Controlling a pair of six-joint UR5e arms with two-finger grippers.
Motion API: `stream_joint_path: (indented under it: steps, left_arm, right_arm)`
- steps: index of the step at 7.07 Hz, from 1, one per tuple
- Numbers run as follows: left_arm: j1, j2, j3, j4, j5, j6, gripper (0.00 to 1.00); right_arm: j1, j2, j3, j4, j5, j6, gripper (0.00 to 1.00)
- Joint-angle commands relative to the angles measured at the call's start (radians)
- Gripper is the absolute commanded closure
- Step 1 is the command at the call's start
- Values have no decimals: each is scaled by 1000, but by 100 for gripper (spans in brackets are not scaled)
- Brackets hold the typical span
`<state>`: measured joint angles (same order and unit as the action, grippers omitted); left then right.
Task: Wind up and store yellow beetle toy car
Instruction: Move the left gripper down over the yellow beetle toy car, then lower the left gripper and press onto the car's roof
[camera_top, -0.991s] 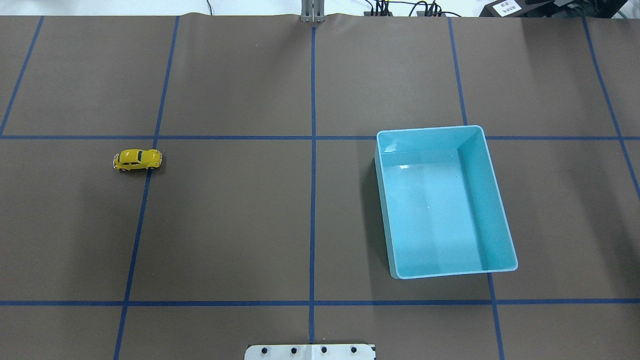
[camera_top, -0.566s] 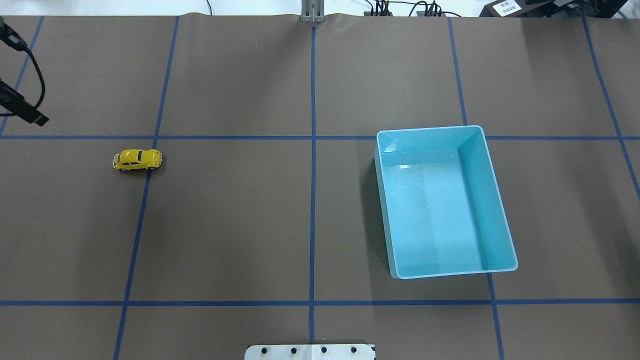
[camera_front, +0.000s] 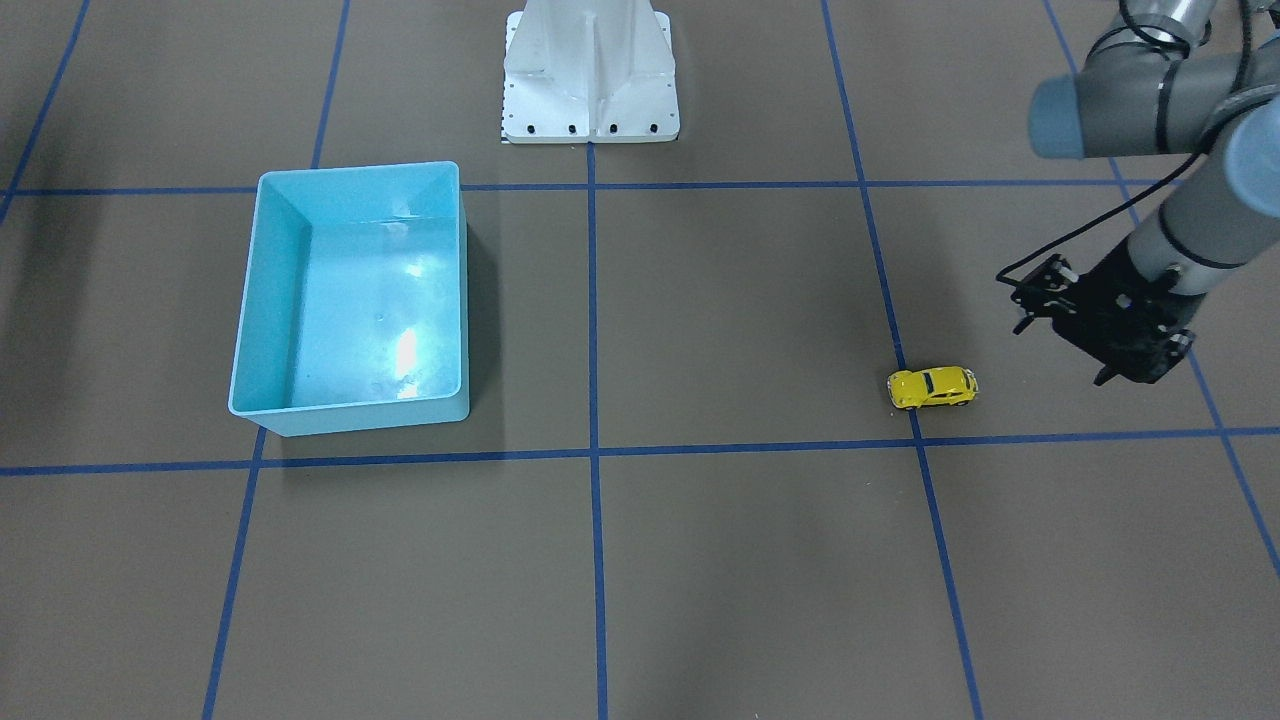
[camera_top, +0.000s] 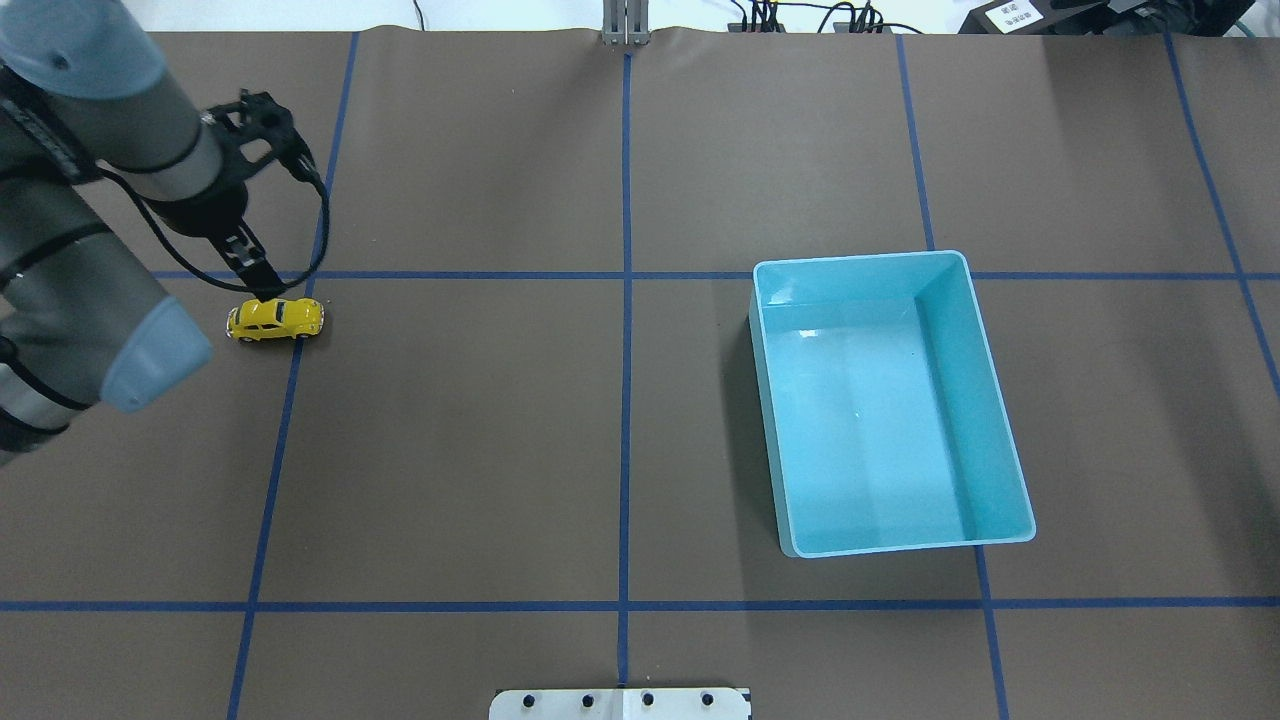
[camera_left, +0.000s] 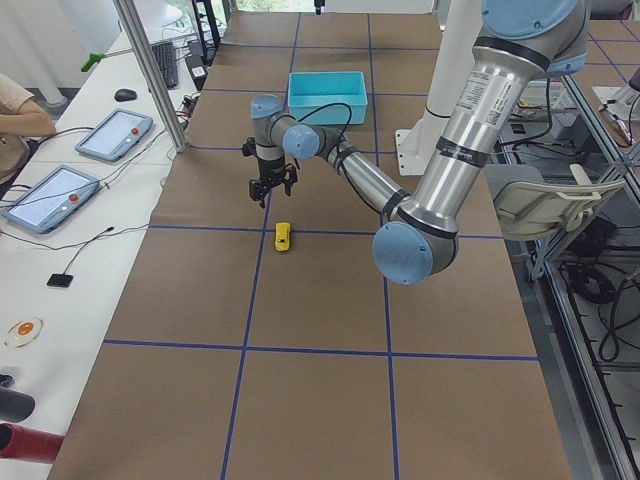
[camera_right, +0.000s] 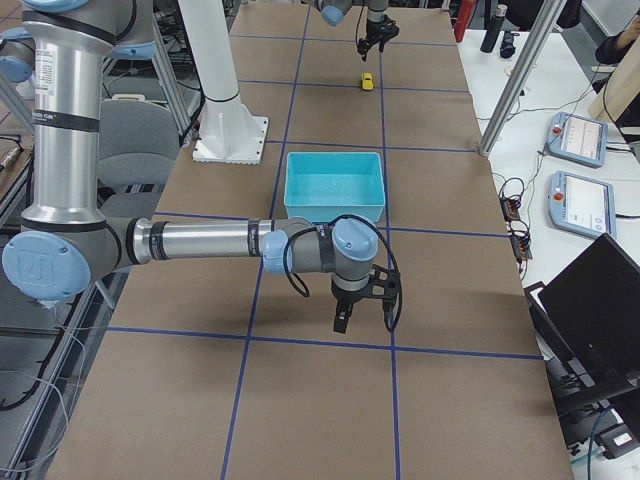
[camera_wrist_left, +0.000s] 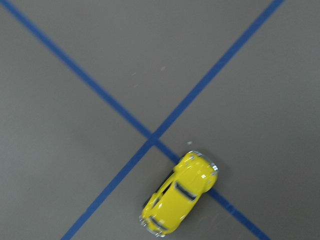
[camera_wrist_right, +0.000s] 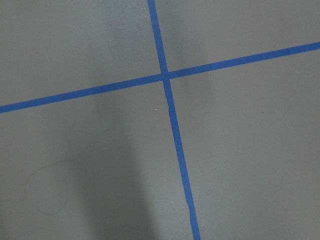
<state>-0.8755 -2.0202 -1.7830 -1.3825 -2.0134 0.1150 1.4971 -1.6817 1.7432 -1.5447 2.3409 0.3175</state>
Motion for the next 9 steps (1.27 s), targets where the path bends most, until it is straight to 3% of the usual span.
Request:
stream_joint_path:
  steps: [1, 4, 7, 9]
  left_arm:
    - [123, -52, 13, 61, 137, 137, 0]
    - [130, -141, 185, 62, 326, 597, 0]
    - [125, -156, 266, 143, 317, 614, 0]
    - [124, -147, 289, 143, 251, 612, 0]
  right_arm:
    - [0, -1, 1, 0, 0, 0, 0]
    - [0, -3, 1, 0, 0, 0, 0]
    - [0, -3, -1, 0, 0, 0, 0]
    - [0, -3, -1, -2, 0, 2, 0]
